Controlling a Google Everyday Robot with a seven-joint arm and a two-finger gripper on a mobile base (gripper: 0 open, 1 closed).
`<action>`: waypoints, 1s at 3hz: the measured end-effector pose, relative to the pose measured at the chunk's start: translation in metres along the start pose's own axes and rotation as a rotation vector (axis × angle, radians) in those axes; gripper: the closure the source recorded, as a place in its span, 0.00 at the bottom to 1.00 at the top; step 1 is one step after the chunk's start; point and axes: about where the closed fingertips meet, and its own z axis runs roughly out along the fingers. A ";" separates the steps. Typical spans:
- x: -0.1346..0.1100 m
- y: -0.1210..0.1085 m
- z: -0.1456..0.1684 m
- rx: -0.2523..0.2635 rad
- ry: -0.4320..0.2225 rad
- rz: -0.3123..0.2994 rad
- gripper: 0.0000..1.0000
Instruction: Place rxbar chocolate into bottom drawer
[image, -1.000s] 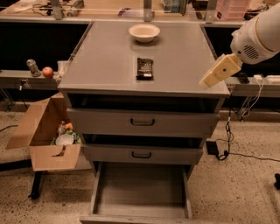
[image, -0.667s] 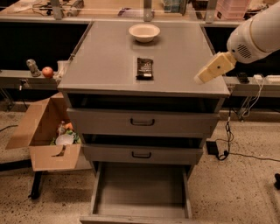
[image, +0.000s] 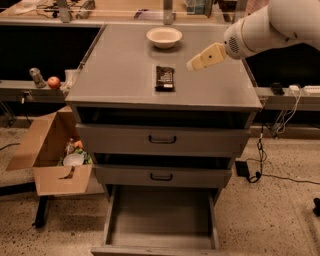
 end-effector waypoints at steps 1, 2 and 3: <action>0.000 0.000 0.000 0.000 0.000 0.000 0.00; -0.007 0.010 0.017 -0.010 -0.001 0.051 0.00; -0.026 0.023 0.047 0.014 0.010 0.111 0.00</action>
Offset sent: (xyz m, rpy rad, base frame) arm 0.0297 0.0469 -0.0160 0.1214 0.0591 -0.0740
